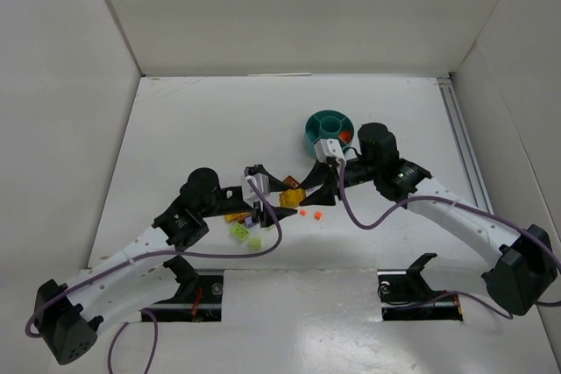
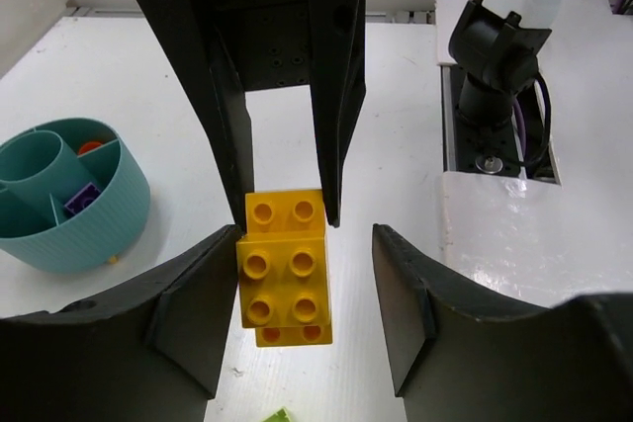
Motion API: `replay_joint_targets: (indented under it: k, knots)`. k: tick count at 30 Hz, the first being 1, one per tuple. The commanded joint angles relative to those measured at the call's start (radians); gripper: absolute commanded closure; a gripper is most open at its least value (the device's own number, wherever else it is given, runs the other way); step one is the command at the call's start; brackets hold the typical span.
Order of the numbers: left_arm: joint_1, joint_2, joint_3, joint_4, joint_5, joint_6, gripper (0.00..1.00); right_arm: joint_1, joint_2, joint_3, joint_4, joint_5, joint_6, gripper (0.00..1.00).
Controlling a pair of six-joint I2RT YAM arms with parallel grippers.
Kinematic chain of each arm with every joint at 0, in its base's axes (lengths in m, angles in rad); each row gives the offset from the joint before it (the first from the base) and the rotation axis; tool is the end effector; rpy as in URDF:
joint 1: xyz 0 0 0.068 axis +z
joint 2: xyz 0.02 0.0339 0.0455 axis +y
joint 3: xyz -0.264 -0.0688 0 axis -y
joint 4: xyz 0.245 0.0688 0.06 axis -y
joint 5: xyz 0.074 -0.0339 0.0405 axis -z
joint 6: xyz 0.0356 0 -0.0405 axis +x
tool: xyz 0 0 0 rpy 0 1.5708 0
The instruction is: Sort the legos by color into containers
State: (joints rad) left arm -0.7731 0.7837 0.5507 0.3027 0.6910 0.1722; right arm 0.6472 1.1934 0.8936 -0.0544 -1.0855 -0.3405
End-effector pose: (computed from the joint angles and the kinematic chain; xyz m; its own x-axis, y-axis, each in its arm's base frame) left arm 0.1176 -0.1464 0.3087 0.2193 -0.0295 -0.9752 0.9700 0.1143 0.2147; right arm 0.1880 0.1816 0.3125 0.0541 -0.1543 -0.9865 -0.9814 -0.1906 -0.0240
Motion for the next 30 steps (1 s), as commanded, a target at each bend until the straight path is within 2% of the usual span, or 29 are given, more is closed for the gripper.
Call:
replay_joint_targets:
  k: [1,6,7,18,19,22,26,27,30]
  knots:
    - [-0.006,-0.037,0.032,0.073,0.039,-0.01,0.48,-0.009,0.005,0.036,-0.015,-0.031,-0.034,1.0]
    - [-0.006,-0.023,0.023,0.082,0.03,-0.01,0.55,-0.009,-0.008,0.036,-0.015,-0.05,-0.045,1.0]
    - [-0.006,-0.023,0.034,0.072,0.03,-0.01,0.59,-0.009,-0.008,0.036,-0.015,-0.05,-0.045,1.0]
    - [-0.006,0.042,0.064,0.036,0.004,-0.03,0.59,-0.027,-0.031,0.054,-0.033,-0.017,-0.045,1.0]
    - [-0.006,0.042,0.064,0.036,0.004,-0.03,0.64,-0.027,-0.04,0.054,-0.033,-0.005,-0.054,1.0]
    - [-0.006,0.022,0.055,0.036,-0.005,-0.039,0.73,-0.038,-0.04,0.054,-0.079,0.033,-0.084,1.0]
    - [-0.006,0.002,0.045,0.055,-0.025,-0.059,0.9,-0.047,-0.04,0.074,-0.169,0.058,-0.135,1.0]
    - [-0.006,-0.007,0.045,0.055,-0.025,-0.059,0.98,-0.047,-0.04,0.083,-0.179,0.067,-0.147,1.0]
    - [-0.006,-0.008,0.045,0.055,-0.053,-0.059,1.0,-0.06,-0.049,0.094,-0.234,0.113,-0.176,1.0]
